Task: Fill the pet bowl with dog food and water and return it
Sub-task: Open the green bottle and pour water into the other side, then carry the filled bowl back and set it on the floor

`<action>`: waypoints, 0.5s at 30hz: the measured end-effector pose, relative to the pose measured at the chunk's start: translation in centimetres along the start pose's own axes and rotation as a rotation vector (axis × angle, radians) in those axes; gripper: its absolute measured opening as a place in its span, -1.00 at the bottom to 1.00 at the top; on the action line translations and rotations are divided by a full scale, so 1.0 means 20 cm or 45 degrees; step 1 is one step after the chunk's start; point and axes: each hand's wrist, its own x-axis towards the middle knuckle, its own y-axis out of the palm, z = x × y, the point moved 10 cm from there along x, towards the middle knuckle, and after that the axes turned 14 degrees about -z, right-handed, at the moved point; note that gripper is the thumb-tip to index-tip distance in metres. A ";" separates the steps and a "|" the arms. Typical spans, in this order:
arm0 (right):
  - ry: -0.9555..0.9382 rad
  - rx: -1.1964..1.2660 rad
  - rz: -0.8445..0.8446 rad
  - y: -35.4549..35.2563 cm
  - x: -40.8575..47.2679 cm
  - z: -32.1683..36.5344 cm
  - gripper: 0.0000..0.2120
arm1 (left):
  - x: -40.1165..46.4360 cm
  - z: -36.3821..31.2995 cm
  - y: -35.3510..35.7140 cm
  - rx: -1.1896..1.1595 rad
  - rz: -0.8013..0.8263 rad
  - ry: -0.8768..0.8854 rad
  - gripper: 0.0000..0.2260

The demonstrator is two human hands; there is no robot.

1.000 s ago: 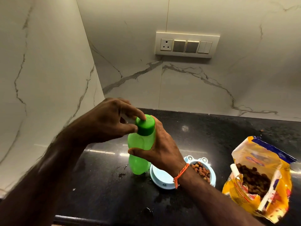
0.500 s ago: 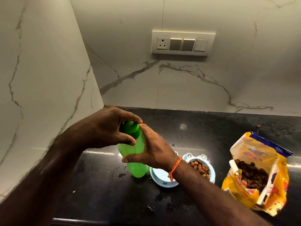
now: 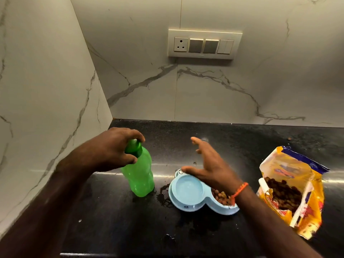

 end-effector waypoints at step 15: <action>0.681 -0.107 -0.276 -0.37 -0.25 -0.77 -0.55 | -0.03 -0.57 -0.03 -0.256 -0.624 0.344 -0.50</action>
